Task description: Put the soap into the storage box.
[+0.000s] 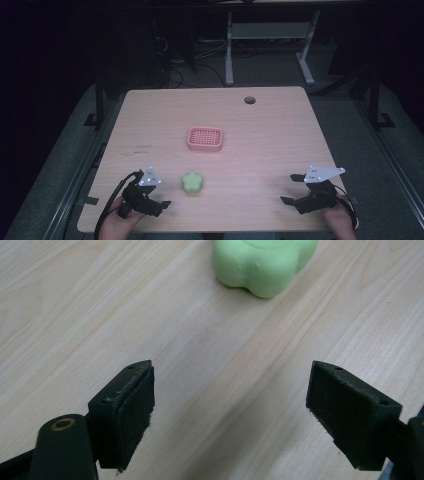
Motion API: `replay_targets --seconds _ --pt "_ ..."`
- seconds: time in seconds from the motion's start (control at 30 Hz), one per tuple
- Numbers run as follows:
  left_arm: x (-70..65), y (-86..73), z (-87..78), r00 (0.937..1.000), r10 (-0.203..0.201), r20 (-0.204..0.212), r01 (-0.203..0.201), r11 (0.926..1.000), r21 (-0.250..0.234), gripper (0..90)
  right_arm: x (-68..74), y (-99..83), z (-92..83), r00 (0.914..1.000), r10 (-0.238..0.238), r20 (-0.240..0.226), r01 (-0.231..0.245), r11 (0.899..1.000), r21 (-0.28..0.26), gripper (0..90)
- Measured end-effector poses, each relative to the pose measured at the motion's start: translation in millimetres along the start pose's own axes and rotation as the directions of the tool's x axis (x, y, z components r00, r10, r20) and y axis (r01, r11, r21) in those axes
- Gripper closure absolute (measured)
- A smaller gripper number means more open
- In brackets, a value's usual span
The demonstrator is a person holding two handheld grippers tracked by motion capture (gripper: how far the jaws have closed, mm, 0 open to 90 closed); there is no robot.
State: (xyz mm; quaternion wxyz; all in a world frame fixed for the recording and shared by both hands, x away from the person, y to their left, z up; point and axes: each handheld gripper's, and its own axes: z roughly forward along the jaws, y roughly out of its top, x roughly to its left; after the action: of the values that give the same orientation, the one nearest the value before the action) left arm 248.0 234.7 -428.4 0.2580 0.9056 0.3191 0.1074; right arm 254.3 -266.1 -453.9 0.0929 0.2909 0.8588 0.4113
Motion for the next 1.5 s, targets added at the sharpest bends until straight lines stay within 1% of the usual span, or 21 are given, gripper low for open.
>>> replay_targets --seconds 0.1,0.27,0.47,0.53,0.6,0.67,0.7,0.77,0.87,0.93,0.97,1.03,1.13,1.23,1.33,1.4,1.43,1.5 --pt "-1.3 1.5 2.1 0.9999 0.012 -0.002 -0.012 0.9999 0.012 19.5 -0.4 0.0 -0.3 1.0 0.005 0.001 -0.005 1.0 -0.001 13.8" --pt "-1.3 2.5 3.1 0.9999 0.013 0.005 -0.013 0.9999 0.011 19.5 -0.6 -0.1 -0.3 1.0 0.005 0.001 -0.005 1.0 -0.001 13.8" --pt "-4.4 5.2 2.7 0.9998 0.014 0.01 -0.015 0.9999 0.002 19.5 0.0 0.1 -0.3 1.0 0.006 0.001 -0.006 1.0 0.0 13.8" --pt "-4.8 6.6 3.1 0.9997 0.024 0.01 -0.024 0.9997 0.003 19.5 -0.2 0.1 0.0 1.0 0.0 0.0 0.0 1.0 -0.001 13.8" --pt "-5.6 7.9 3.6 0.9997 0.023 0.011 -0.023 0.9997 0.002 19.5 -0.1 0.1 0.1 1.0 0.0 0.0 0.0 1.0 0.0 13.8" --pt "-5.8 9.3 4.1 0.9995 0.031 0.012 -0.031 0.9995 0.003 19.5 0.0 0.1 0.0 1.0 0.007 0.0 -0.007 1.0 0.001 13.8" --pt "-6.8 10.2 4.4 0.9997 0.023 0.012 -0.023 0.9997 0.002 19.5 -0.2 0.0 0.0 1.0 0.005 0.0 -0.005 1.0 0.0 13.8" --pt "-7.0 12.7 4.5 0.9991 0.041 -0.003 -0.041 0.9991 0.006 19.5 -0.4 -0.1 -0.1 1.0 0.004 0.001 -0.004 1.0 0.0 13.8" --pt "-8.5 16.6 4.7 0.9991 0.041 0.003 -0.041 0.9991 0.005 19.4 -0.5 -0.1 -0.4 1.0 0.004 0.001 -0.004 1.0 0.0 13.8" --pt "-10.0 20.6 5.3 0.9988 0.049 0.006 -0.049 0.9988 0.008 19.4 -0.4 -0.2 -0.5 1.0 0.007 0.001 -0.007 1.0 0.001 13.8" --pt "-10.7 21.9 5.6 0.9986 0.053 0.005 -0.053 0.9986 0.01 19.4 -1.1 -0.5 -0.4 1.0 -0.002 0.001 0.002 1.0 -0.002 13.8" --pt "-12.2 25.9 6.8 0.9977 0.067 0.001 -0.067 0.9976 0.017 19.5 -1.2 -0.6 -0.6 1.0 -0.003 0.001 0.003 1.0 -0.003 13.8" --pt "-14.0 30.9 9.3 0.9973 0.073 0.005 -0.073 0.9972 0.018 19.5 -1.2 -0.8 -0.8 1.0 0.005 0.001 -0.005 1.0 -0.002 13.8" --pt "-15.6 36.7 11.9 0.9972 0.071 0.021 -0.072 0.9971 0.024 19.5 -1.8 -1.3 -1.4 1.0 0.007 0.003 -0.007 1.0 -0.006 13.8" --pt "-17.3 42.5 14.3 0.9967 0.078 0.022 -0.079 0.9964 0.032 19.5 -2.1 -1.7 -2.1 0.9999 0.015 0.003 -0.015 1.0 -0.006 13.8" --pt "-17.7 46.0 15.4 0.9967 0.079 0.02 -0.079 0.9963 0.034 19.5 -2.7 -1.9 -2.2 1.0 0.009 0.003 -0.009 1.0 -0.008 13.8" --pt "-17.4 48.3 15.8 0.9964 0.08 0.027 -0.081 0.996 0.036 19.5 -2.7 -1.9 -2.3 1.0 0.008 0.002 -0.008 1.0 -0.008 13.8" --pt "-17.5 51.3 16.6 0.9964 0.08 0.027 -0.081 0.9958 0.042 19.5 -2.6 -1.9 -2.4 1.0 0.006 0.002 -0.006 1.0 -0.008 13.8"
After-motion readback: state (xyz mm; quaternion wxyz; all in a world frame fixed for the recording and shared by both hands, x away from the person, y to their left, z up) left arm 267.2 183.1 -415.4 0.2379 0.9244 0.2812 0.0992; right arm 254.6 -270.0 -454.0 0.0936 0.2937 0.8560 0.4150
